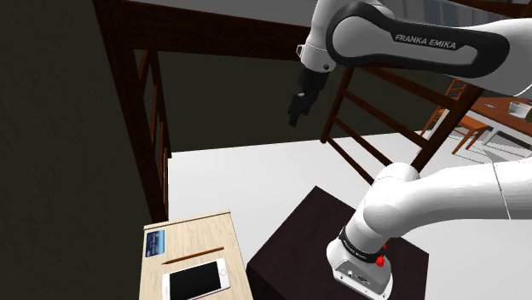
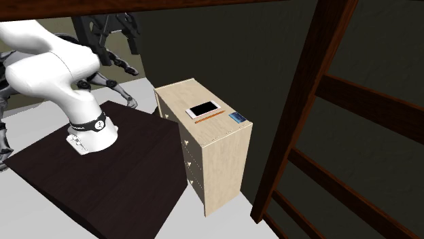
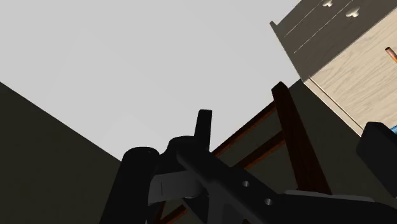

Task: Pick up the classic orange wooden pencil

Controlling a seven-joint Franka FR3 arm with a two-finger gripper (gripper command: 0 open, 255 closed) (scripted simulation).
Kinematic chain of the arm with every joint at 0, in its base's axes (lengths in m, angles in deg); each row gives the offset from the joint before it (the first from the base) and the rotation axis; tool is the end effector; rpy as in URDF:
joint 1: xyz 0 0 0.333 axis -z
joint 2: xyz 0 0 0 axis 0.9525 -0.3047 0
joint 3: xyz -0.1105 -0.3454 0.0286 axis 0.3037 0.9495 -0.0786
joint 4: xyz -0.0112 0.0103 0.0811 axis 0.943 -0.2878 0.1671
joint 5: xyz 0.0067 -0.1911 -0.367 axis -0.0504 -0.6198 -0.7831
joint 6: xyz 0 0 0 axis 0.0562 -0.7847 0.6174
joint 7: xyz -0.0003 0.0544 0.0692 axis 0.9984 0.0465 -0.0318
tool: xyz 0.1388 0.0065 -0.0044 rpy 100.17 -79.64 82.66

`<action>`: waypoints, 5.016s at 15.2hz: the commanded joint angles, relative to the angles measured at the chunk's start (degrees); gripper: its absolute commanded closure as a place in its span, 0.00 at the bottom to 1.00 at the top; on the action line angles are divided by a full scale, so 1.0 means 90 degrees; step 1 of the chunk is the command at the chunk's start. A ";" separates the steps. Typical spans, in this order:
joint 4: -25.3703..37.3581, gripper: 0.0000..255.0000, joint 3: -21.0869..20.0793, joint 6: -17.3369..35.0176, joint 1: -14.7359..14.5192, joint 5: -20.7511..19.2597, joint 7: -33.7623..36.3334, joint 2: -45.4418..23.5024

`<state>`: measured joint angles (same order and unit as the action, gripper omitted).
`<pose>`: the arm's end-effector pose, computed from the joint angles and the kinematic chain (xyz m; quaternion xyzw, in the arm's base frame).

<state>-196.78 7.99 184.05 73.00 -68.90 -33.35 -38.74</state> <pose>0.2989 0.0041 0.5724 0.9977 0.0520 0.0363 0.0239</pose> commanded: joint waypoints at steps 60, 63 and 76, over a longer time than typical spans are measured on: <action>0.1696 1.00 -0.1632 0.6784 -0.2898 0.0347 -0.1656 -0.8381; 0.1719 1.00 -0.1628 0.6776 -0.2922 0.0341 -0.1634 -0.8393; 0.1636 1.00 -0.1870 0.5894 -0.2716 0.0611 -0.1704 -0.7412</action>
<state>-181.83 -8.61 237.80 48.47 -63.69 -48.74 -106.40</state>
